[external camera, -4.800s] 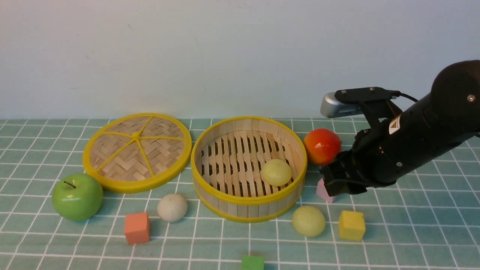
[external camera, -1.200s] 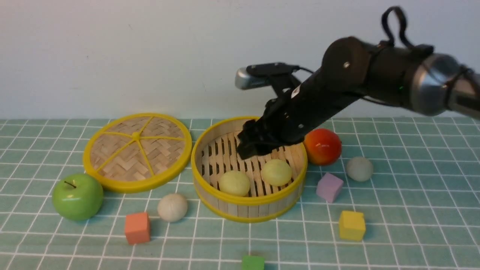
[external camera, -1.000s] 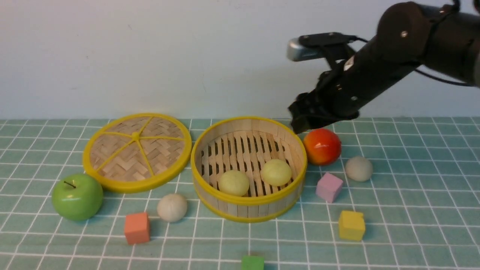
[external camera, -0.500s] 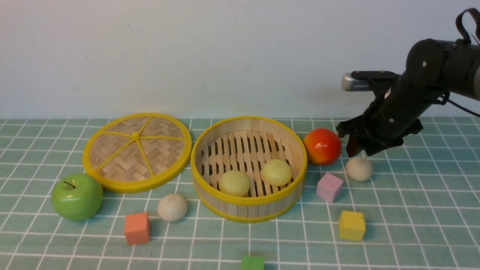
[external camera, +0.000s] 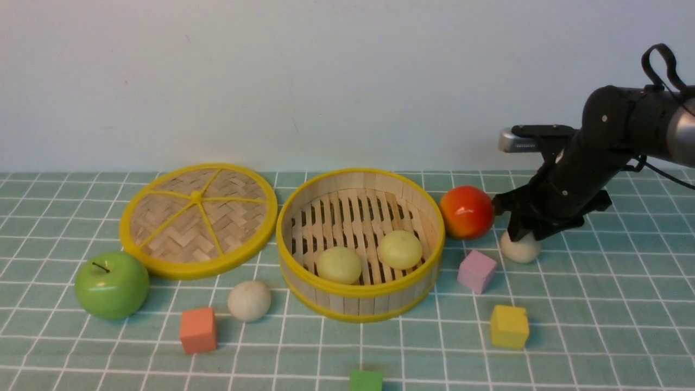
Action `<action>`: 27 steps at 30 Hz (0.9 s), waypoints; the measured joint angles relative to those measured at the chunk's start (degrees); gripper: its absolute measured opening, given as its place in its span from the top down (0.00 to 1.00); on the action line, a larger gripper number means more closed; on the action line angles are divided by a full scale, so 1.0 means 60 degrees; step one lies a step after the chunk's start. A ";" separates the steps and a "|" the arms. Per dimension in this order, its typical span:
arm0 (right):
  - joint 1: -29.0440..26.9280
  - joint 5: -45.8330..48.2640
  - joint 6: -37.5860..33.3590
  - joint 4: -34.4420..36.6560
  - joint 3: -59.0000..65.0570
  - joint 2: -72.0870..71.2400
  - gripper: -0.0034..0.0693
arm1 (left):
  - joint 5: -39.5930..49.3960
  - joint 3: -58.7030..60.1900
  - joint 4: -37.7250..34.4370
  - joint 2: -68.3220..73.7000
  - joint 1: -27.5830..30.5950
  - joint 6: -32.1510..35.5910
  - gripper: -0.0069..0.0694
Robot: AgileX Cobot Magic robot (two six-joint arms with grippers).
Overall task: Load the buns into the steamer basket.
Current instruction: Use the right arm to grab a steamed stuffed bun, then use the right arm to put the steamed stuffed bun into the steamer
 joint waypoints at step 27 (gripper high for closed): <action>0.1224 0.0019 -0.2449 0.3953 -0.1456 -0.0785 0.93 | 0.0000 0.0000 0.0000 0.0000 0.0000 0.0000 0.60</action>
